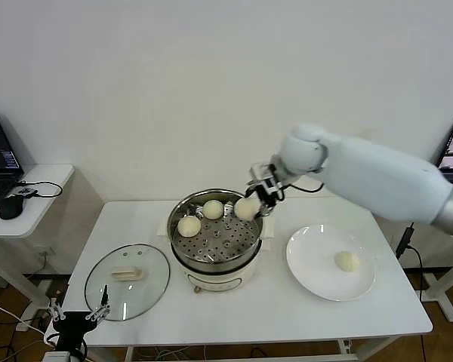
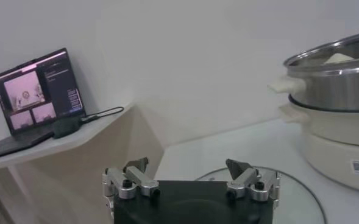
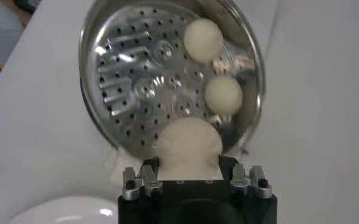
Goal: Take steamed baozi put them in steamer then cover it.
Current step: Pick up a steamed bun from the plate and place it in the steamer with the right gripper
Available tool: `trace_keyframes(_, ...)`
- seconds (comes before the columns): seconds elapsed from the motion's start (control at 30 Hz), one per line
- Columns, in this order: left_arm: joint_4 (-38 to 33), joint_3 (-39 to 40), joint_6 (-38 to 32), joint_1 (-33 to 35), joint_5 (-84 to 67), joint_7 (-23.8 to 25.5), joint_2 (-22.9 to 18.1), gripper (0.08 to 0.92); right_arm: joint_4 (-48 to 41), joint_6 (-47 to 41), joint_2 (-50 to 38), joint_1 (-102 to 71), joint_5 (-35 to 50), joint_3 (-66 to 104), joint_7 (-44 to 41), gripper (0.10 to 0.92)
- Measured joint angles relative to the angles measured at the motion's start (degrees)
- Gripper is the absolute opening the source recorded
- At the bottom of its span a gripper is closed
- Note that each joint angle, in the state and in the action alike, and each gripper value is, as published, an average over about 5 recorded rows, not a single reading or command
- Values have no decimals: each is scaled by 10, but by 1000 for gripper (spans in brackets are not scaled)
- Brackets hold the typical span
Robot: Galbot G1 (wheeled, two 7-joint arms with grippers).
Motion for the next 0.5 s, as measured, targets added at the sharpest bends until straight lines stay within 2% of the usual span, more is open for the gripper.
trace_keyframes(0.5, 3, -11, -2, 2, -6, -1, -8, 823, -46, 124, 89, -16, -49, -38, 6, 627)
